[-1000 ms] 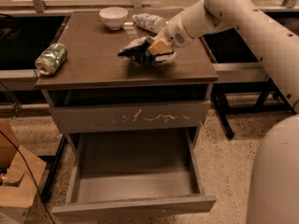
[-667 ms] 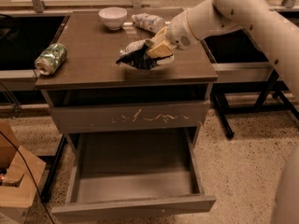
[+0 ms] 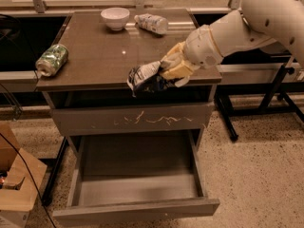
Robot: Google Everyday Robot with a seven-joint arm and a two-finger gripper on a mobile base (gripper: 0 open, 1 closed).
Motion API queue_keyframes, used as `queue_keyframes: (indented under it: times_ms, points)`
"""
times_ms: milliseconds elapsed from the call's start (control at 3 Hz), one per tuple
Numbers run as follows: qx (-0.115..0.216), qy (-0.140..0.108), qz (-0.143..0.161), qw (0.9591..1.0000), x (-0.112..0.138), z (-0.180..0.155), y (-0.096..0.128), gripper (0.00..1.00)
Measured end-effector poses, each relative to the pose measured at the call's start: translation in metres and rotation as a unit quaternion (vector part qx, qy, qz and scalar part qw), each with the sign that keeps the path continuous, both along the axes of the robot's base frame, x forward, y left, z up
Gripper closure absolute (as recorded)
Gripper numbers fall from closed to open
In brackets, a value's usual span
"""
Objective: Place blue chip bag into middle drawer
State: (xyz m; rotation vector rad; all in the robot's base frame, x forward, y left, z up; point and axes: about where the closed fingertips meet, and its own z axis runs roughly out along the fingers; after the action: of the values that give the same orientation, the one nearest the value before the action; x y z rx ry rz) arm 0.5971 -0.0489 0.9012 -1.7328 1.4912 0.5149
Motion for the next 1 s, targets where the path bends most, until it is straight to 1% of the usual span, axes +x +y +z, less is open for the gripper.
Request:
queue_keyframes:
  times_ms: [333,667,1000]
  points:
    - [-0.023,0.049,0.02,0.9983,-0.029,-0.039,-0.012,1.0]
    - [-0.019,0.123,0.023,0.9919,-0.046,-0.093,-0.015,1.0]
    - [0.001,0.186,0.008,0.9824,-0.051,-0.143,-0.012,1.0]
